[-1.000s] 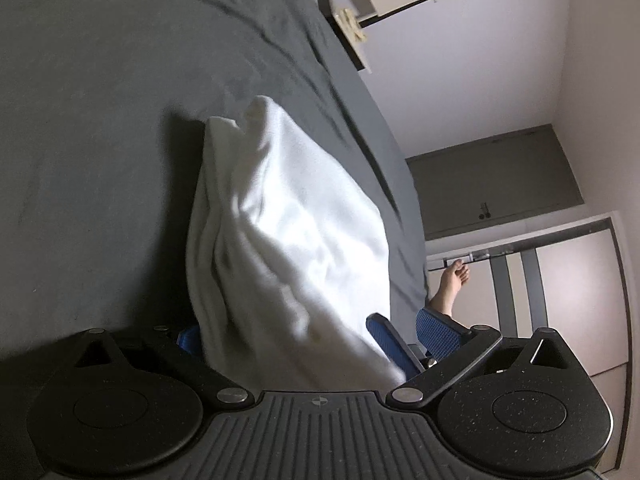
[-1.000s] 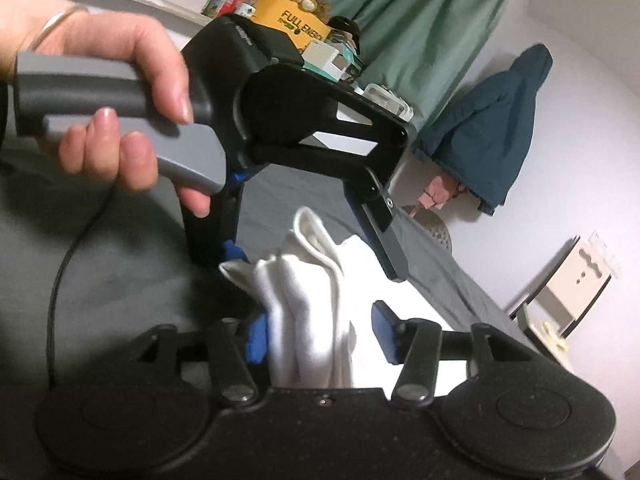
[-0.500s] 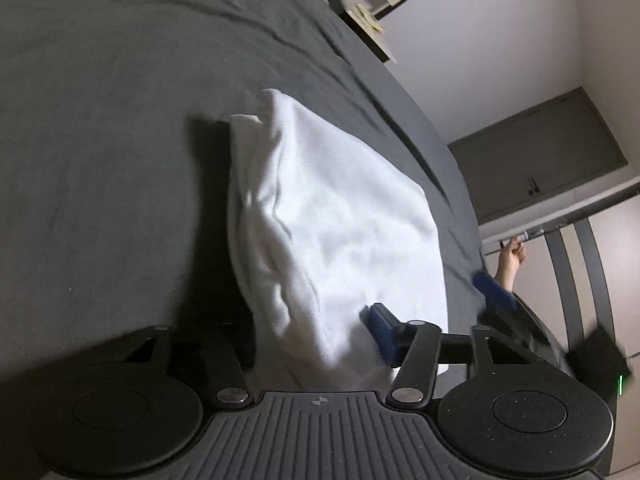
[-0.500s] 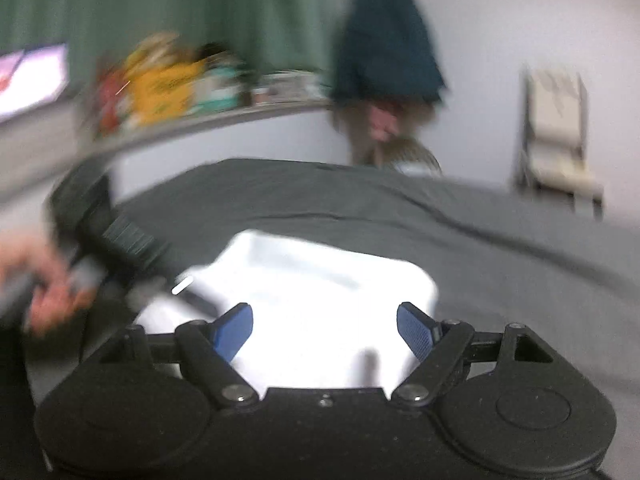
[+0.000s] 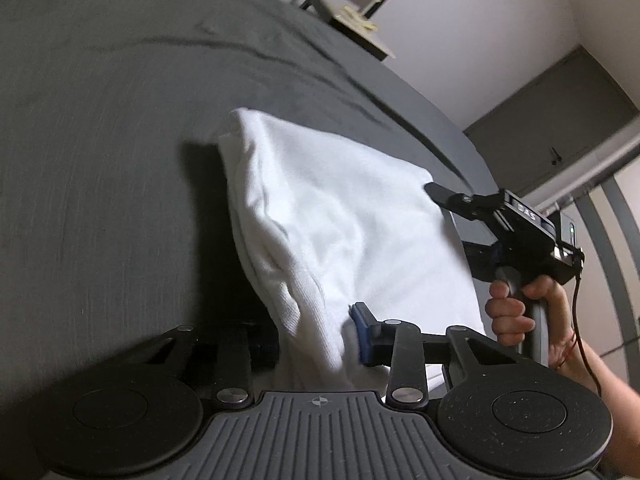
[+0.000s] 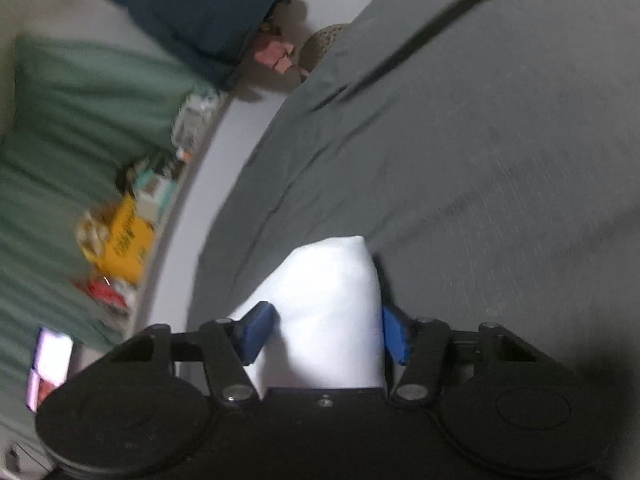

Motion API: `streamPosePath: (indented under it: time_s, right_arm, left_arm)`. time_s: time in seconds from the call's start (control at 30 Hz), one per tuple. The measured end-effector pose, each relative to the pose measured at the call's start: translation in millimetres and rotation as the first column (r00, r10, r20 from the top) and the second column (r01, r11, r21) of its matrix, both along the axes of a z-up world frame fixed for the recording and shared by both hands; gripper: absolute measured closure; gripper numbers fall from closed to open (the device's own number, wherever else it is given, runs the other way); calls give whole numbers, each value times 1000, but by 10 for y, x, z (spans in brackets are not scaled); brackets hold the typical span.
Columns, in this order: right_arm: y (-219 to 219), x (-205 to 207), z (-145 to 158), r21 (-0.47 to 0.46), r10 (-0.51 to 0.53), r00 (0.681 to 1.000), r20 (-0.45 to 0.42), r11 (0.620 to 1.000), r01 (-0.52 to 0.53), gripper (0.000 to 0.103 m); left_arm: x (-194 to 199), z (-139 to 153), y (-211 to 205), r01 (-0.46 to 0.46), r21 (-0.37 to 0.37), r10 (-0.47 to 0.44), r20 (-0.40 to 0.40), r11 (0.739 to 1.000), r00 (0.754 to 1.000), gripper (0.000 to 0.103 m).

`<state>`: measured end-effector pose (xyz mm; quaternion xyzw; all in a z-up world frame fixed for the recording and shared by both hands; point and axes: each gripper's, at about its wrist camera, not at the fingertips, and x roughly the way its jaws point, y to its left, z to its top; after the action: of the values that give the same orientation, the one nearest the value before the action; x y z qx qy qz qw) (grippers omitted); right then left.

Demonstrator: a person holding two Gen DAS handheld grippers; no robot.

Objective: Fold clothes

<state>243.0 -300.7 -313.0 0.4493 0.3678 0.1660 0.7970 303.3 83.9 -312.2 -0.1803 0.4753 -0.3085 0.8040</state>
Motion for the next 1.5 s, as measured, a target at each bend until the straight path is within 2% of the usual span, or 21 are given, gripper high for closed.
streamPosePath:
  time_s: [0.13, 0.27, 0.37, 0.53, 0.67, 0.8, 0.87, 0.9, 0.93, 0.97, 1.03, 1.17, 1.2, 1.27, 1.3, 1.4, 1.5]
  right_arm:
    - [-39, -70, 22, 10, -23, 999, 34, 1000, 23, 64]
    - [-201, -44, 244, 1, -45, 996, 72, 999, 45, 65]
    - [-544, 28, 505, -22, -80, 991, 110, 996, 82, 65]
    - [-1419, 307, 808, -117, -141, 981, 132, 981, 157, 65]
    - [-2058, 682, 731, -178, -183, 978, 100, 964, 198, 65]
    - [-2473, 889, 325, -186, -243, 970, 22, 952, 243, 64]
    - [-2549, 920, 64, -194, -271, 962, -22, 945, 262, 62]
    - [-2579, 903, -29, -177, -281, 959, -27, 946, 272, 59]
    - [-2602, 867, -81, -153, -290, 957, -23, 947, 283, 53]
    - [-2622, 823, -120, -128, -299, 954, -16, 947, 294, 53]
    - [-2611, 713, -91, -153, -304, 953, 2, 941, 301, 49]
    - [-2553, 442, 45, -253, -314, 949, 39, 915, 313, 43]
    - [-2527, 353, 113, -292, -318, 947, 50, 902, 318, 42]
    - [-2430, 184, 253, -371, -302, 950, 81, 876, 310, 42]
    - [-2376, 94, 315, -392, -287, 953, 102, 868, 303, 42]
    - [-2144, -242, 499, -407, -236, 956, 176, 867, 289, 37]
    - [-1795, -548, 688, -450, -211, 947, 243, 840, 303, 30]
  left_arm:
    - [14, 206, -281, 32, 4, -32, 77, 999, 997, 73]
    - [29, 412, -561, 63, 11, -64, 153, 998, 986, 73]
    - [84, 547, -830, 83, 8, -83, 199, 997, 977, 73]
    - [571, 588, -1811, 96, -10, -90, 242, 995, 966, 73]
    - [933, 433, -2446, 73, -9, -70, 198, 997, 978, 74]
    - [1093, 140, -2814, 20, 57, -28, 147, 998, 989, 73]
    - [1122, 14, -2772, 2, 33, -5, 112, 999, 994, 71]
    - [1131, -46, -2695, -11, -1, 11, 84, 1000, 996, 63]
    - [1133, -94, -2622, -20, -37, 22, 58, 999, 998, 63]
    - [1134, -125, -2557, -21, -65, 23, 39, 998, 999, 62]
    - [1125, -164, -2448, -17, -103, 18, 8, 995, 1000, 60]
    - [930, -93, -2289, -14, -64, 15, 23, 998, 1000, 44]
    - [882, -56, -2268, -17, -41, 19, 31, 999, 999, 36]
    - [754, 28, -2220, -23, 11, 23, 52, 1000, 998, 25]
    - [662, 75, -2198, -15, 35, 13, 64, 999, 998, 23]
    - [355, 186, -2073, 15, 33, -19, 109, 999, 994, 23]
    - [-11, 298, -1941, -10, 31, 5, 156, 999, 988, 23]
